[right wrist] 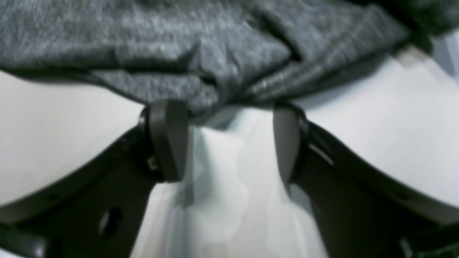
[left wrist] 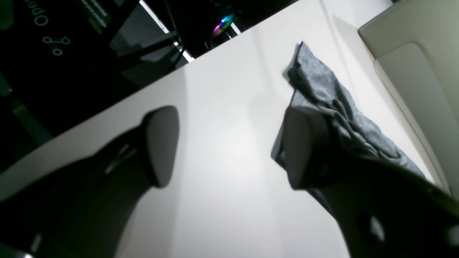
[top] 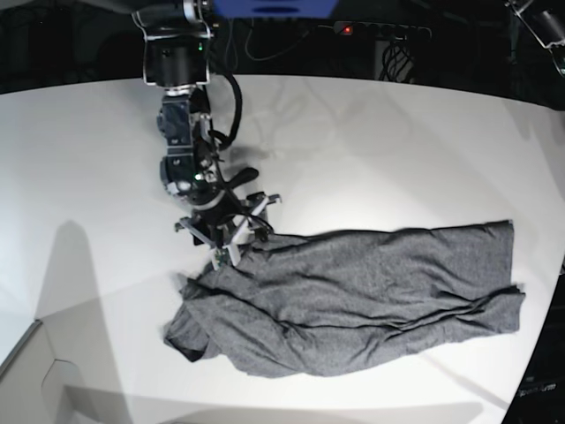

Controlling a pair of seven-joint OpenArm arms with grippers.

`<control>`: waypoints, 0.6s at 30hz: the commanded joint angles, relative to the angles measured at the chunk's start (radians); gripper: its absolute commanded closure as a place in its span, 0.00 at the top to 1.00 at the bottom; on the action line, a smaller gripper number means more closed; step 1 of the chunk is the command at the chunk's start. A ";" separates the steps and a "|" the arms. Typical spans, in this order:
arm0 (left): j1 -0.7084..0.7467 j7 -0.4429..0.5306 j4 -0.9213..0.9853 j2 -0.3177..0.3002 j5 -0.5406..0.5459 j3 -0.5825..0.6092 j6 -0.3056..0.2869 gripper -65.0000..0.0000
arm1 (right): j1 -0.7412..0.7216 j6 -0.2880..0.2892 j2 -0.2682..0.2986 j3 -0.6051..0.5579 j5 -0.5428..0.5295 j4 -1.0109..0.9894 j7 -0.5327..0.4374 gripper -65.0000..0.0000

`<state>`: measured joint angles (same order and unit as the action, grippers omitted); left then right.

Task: Layout the t-shirt on the table in an organized manner, then fold the t-shirt properly
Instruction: 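Grasp the shirt edge nearest the right gripper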

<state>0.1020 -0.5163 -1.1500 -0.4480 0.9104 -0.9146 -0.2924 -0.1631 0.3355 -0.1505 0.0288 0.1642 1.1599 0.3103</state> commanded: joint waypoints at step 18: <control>-0.006 0.025 -0.008 -0.025 0.014 -0.005 -0.012 0.68 | -0.057 0.004 -0.007 -0.003 -0.008 -0.053 -0.004 0.00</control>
<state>0.1024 -0.5159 -1.1423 -0.4461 0.9104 -0.9138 -0.2928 -0.2073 0.3393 -0.1505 0.0277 0.1562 1.0954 0.3061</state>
